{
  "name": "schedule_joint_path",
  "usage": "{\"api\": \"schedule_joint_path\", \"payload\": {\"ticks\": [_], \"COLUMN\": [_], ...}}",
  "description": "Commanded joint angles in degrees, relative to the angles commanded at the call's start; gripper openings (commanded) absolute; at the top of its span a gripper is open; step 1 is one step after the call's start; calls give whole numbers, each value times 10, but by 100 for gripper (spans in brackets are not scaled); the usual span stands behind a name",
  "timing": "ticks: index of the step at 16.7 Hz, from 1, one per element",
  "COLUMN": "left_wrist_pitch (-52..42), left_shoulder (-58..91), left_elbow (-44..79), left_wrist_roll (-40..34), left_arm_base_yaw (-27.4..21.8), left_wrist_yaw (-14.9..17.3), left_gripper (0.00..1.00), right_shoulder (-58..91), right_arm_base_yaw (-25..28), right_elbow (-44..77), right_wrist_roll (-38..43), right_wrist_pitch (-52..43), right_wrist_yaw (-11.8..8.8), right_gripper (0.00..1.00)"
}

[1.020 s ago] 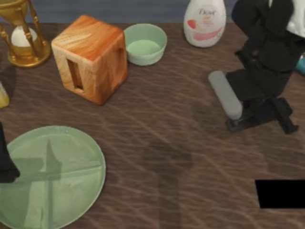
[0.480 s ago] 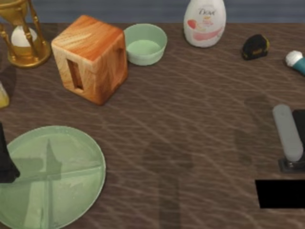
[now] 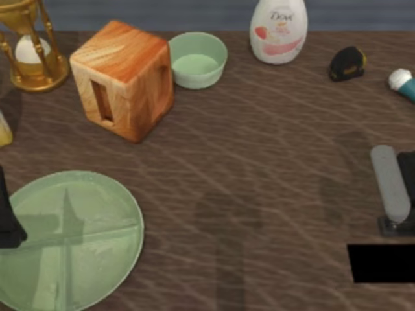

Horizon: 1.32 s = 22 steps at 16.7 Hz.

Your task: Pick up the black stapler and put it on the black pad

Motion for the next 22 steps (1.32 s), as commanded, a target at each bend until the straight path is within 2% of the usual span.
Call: {"api": "schedule_joint_path", "payload": {"ticks": [8,14,22], "left_wrist_pitch": [0,0,0], "left_shoulder": [0,0,0], "left_elbow": [0,0,0], "left_wrist_roll": [0,0,0], "left_arm_base_yaw": [0,0,0], "left_wrist_yaw": [0,0,0], "left_gripper": [100,100,100], "right_shoulder": [76,88,88], "right_arm_base_yaw": [7,8,8], "right_elbow": [-121,-140,-140], "right_wrist_roll": [9,11,11], "right_wrist_pitch": [202,229,229], "right_wrist_yaw": [0,0,0], "right_gripper": [0,0,60]}}
